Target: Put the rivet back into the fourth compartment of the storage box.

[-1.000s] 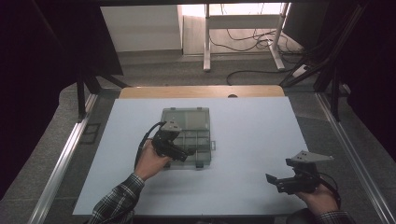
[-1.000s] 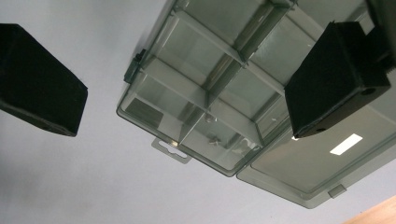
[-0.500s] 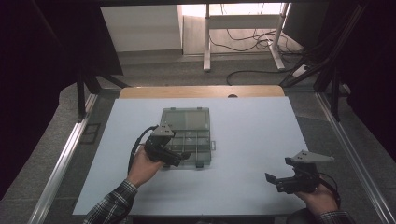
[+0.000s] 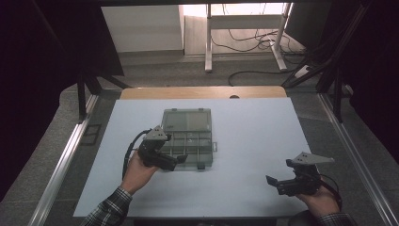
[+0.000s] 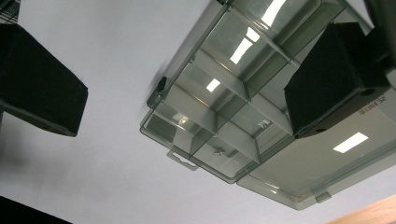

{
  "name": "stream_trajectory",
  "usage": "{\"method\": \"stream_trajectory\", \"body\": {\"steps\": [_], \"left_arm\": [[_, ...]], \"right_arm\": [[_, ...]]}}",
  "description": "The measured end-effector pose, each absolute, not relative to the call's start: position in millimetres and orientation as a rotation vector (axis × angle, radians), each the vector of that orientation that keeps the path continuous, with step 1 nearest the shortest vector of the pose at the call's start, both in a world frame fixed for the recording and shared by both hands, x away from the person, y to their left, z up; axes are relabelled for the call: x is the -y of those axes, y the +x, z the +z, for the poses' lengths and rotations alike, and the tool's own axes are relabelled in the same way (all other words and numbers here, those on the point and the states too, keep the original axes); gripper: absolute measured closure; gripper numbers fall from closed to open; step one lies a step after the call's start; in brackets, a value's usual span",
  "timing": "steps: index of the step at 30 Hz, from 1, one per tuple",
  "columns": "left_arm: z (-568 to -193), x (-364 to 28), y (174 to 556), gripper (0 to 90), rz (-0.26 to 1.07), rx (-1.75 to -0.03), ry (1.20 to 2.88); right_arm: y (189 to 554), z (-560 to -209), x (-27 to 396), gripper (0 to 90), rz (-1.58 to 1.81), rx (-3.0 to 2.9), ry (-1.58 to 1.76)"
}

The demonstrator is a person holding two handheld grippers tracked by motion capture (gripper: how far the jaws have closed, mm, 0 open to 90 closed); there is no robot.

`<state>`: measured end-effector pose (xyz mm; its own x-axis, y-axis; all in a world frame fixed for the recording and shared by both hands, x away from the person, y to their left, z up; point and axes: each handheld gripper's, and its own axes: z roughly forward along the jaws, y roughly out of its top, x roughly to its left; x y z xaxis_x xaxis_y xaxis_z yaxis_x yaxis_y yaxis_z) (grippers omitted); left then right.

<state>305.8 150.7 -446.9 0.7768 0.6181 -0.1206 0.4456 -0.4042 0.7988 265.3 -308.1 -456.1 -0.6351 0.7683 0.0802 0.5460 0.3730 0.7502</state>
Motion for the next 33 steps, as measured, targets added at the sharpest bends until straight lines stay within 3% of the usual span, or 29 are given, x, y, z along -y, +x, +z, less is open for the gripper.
{"method": "stream_trajectory", "body": {"steps": [33], "left_arm": [[-452.0,-180.3,271.7,0.0,0.292,-0.861,2.049]], "right_arm": [[264.8,-456.7,306.9,0.0,1.105,-2.369,1.16]]}}
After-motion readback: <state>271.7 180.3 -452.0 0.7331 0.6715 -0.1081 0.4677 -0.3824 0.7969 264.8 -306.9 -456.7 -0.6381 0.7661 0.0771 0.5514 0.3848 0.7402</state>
